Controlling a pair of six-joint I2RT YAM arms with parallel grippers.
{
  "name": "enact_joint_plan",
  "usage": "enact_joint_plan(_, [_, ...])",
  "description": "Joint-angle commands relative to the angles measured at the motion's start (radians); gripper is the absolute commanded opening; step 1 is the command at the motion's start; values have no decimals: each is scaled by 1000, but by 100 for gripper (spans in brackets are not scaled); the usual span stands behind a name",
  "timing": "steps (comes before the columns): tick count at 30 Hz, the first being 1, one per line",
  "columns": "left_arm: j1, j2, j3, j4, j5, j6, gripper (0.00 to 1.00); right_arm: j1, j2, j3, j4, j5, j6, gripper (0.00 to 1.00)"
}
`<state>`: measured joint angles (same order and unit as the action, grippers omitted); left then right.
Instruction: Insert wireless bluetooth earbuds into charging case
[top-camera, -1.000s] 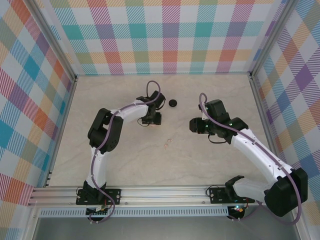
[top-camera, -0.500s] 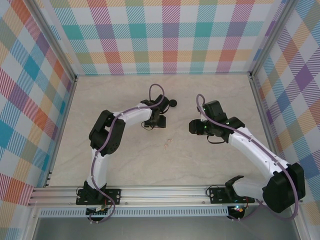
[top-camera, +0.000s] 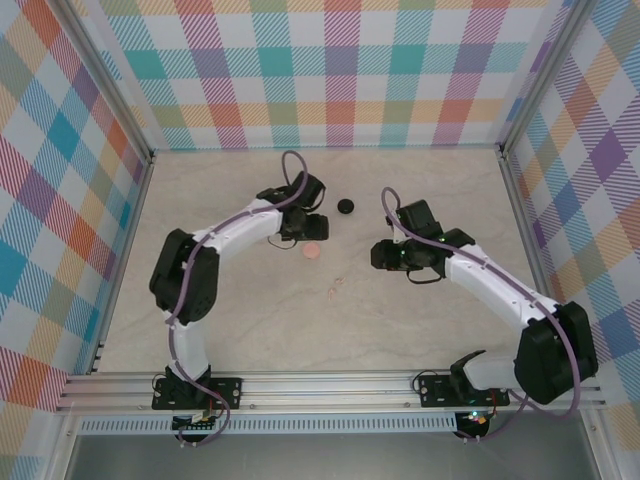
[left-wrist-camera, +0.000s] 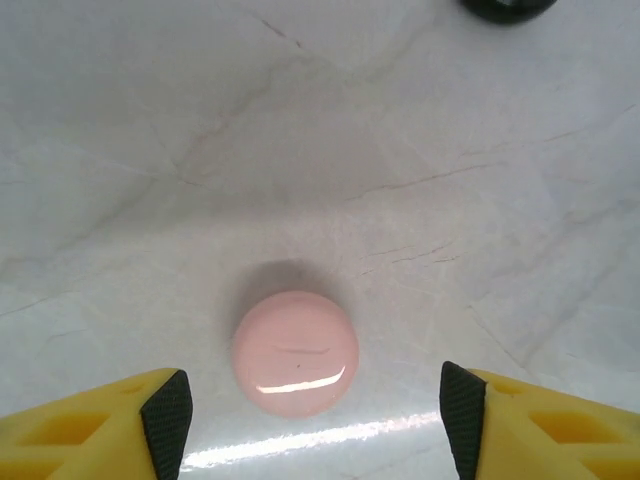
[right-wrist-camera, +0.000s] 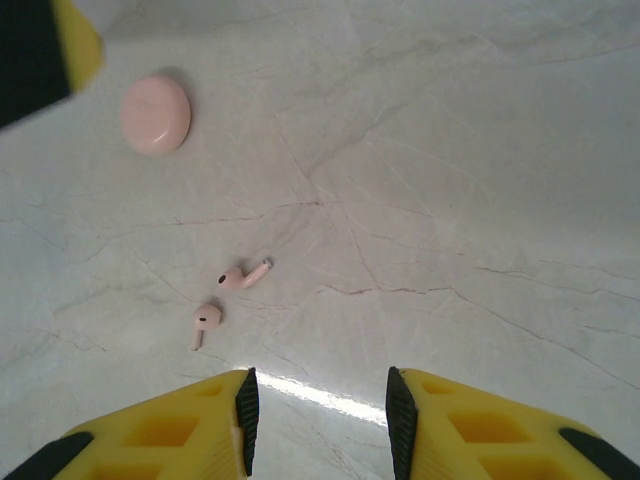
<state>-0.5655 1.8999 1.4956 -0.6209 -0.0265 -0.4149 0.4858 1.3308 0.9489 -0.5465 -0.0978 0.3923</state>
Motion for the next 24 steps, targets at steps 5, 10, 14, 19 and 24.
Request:
enact_joint_plan(5, [183, -167, -254, 225, 321, -15, 60, 1, 180, 117, 120, -171, 49, 40])
enact_joint_plan(10, [300, -202, -426, 418, 494, -70, 58, 1, 347, 236, 137, -255, 82, 37])
enact_joint_plan(14, [326, -188, -507, 565, 587, -97, 56, 0, 458, 301, 173, -328, 126, 35])
enact_joint_plan(19, [326, -129, -527, 639, 643, -110, 53, 7, 584, 379, 192, -398, 175, 31])
enact_joint_plan(24, [326, -75, -519, 666, 670, -114, 53, 22, 671, 438, 195, -429, 197, 28])
